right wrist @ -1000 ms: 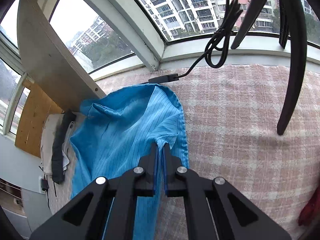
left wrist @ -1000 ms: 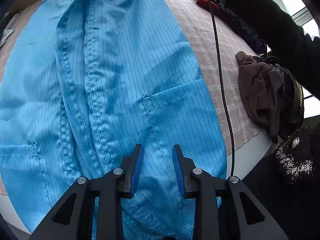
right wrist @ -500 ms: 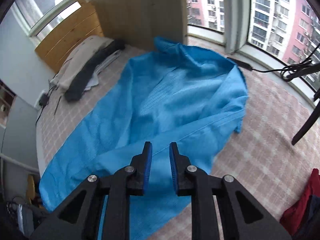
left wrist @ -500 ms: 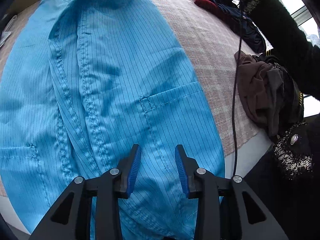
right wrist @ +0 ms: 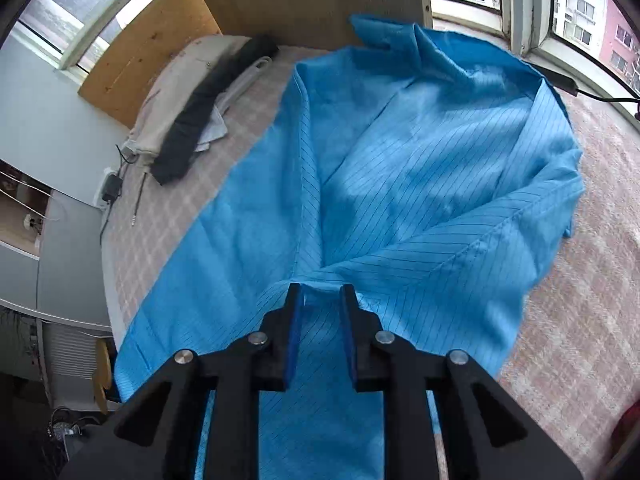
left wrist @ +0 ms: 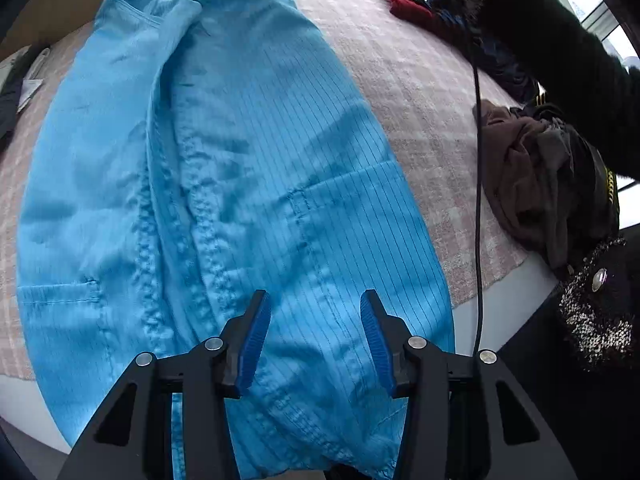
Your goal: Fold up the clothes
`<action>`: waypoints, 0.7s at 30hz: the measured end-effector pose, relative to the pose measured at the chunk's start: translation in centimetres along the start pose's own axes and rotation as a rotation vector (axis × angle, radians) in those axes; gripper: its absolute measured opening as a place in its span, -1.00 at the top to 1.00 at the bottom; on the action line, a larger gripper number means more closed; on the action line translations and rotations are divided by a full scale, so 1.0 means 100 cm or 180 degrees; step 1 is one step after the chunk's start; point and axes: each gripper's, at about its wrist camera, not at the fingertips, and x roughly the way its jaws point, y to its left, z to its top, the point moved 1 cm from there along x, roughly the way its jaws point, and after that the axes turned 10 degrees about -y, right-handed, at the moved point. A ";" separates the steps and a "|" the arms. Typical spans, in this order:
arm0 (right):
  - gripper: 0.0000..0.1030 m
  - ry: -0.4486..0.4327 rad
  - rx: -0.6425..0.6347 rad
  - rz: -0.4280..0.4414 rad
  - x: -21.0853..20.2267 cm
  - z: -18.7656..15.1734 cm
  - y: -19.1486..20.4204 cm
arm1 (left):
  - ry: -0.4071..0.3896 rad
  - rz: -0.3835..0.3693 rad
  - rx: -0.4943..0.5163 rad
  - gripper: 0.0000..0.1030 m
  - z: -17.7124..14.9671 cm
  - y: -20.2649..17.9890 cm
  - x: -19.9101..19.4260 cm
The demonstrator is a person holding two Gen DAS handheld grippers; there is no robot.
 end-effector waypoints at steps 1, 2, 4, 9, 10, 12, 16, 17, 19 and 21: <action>0.35 0.0003 0.0001 0.0018 -0.003 -0.001 0.000 | -0.0065 -0.0026 -0.0093 0.14 0.004 0.007 -0.004; 0.35 0.0007 0.0002 0.0036 -0.006 -0.002 0.000 | -0.0121 -0.0039 -0.0168 0.14 0.009 0.013 -0.006; 0.35 0.0013 0.0003 0.0072 -0.012 -0.004 -0.001 | -0.0193 0.0001 -0.0199 0.14 0.022 0.023 -0.002; 0.35 0.0030 0.0007 0.0162 -0.028 -0.009 -0.001 | -0.0338 0.0246 -0.0135 0.14 0.068 0.036 0.025; 0.35 0.0029 0.0028 0.0170 -0.029 -0.010 -0.003 | -0.0368 0.0267 -0.0140 0.14 0.077 0.040 0.029; 0.35 0.0024 0.0101 0.0171 -0.028 -0.013 -0.010 | -0.0385 0.0316 -0.0122 0.14 0.095 0.047 0.040; 0.35 0.0013 0.0247 0.0174 -0.026 -0.020 -0.023 | -0.0369 0.0390 -0.0062 0.14 0.121 0.063 0.055; 0.35 0.0010 0.0284 0.0174 -0.026 -0.021 -0.027 | -0.0375 0.0365 -0.0078 0.13 0.127 0.067 0.057; 0.35 -0.0008 0.0349 0.0181 -0.026 -0.024 -0.032 | -0.0350 0.0356 -0.0059 0.13 0.140 0.072 0.064; 0.35 -0.0057 0.0394 0.0201 -0.031 -0.024 -0.036 | -0.0311 0.0333 -0.0027 0.13 0.153 0.076 0.071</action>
